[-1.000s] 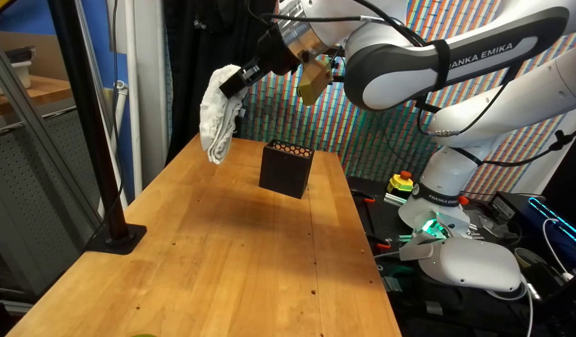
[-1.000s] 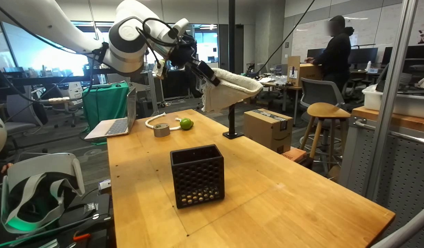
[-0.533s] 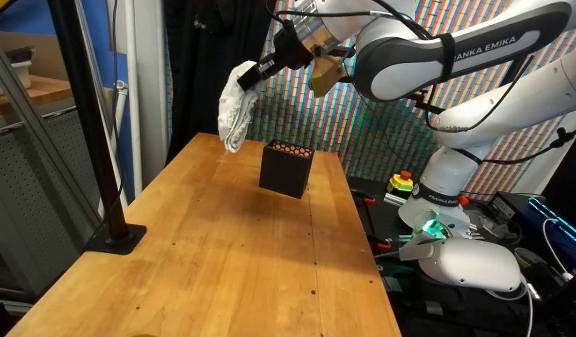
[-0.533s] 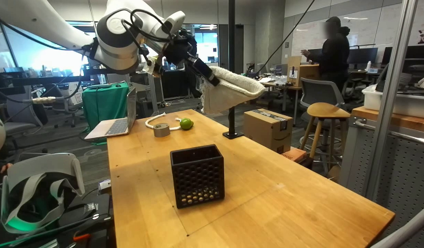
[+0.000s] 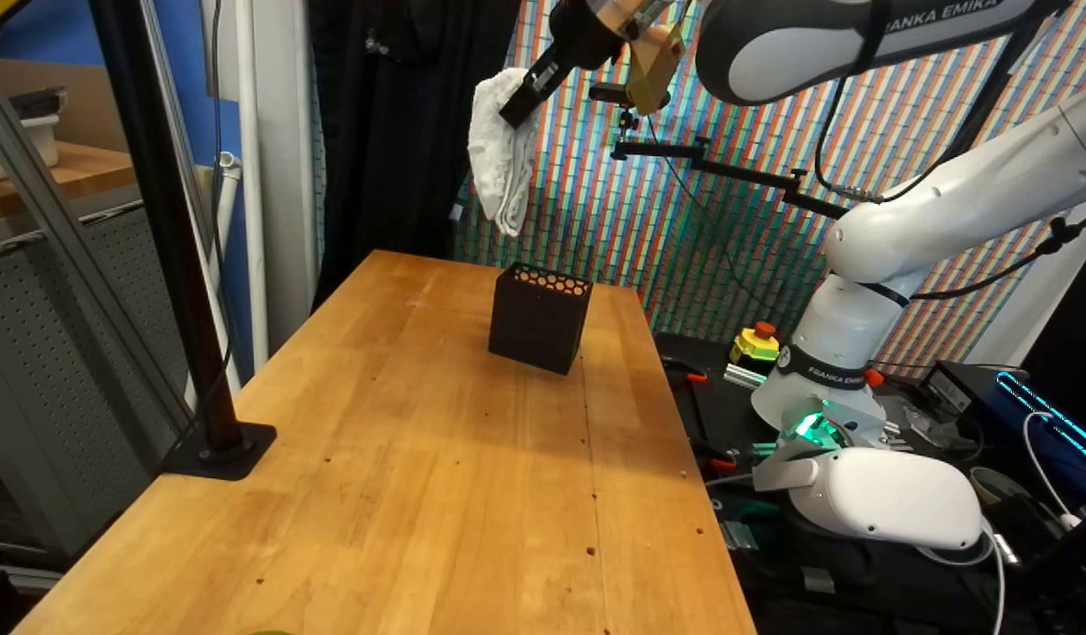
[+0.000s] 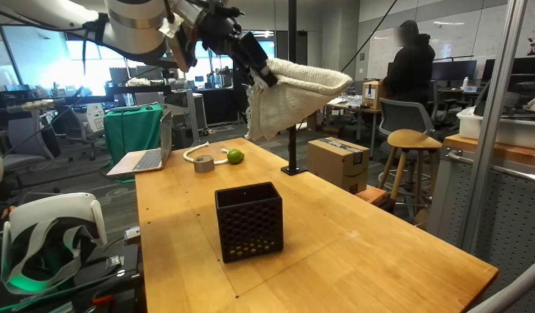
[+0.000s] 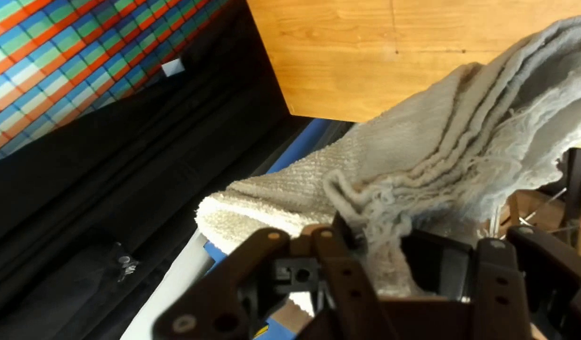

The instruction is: Put the marker on the cloth, fold the cloth and put it in the box

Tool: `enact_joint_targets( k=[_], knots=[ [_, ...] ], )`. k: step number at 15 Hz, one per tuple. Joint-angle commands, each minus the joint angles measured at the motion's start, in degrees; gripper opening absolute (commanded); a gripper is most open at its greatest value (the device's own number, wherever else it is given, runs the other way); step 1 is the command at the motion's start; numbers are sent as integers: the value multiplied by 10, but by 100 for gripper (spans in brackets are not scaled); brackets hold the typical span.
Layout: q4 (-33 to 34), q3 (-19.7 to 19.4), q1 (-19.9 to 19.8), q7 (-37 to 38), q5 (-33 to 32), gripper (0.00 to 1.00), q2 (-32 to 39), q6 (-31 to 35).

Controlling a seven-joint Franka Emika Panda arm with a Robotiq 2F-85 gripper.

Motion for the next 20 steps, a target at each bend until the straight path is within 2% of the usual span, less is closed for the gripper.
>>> enact_joint_targets(
  k=[1, 4, 6, 11, 15, 20],
  knots=[
    [53, -68, 76, -53, -78, 9, 63, -89],
    [69, -125, 173, -84, -111, 9, 115, -143],
    [63, -169, 247, -98, -117, 9, 144, -151],
    [65, -260, 369, -115, -139, 9, 202, -170],
    [69, -329, 415, -150, -144, 9, 222, -175],
    [53, -385, 436, -185, -138, 9, 229, -162]
  ],
)
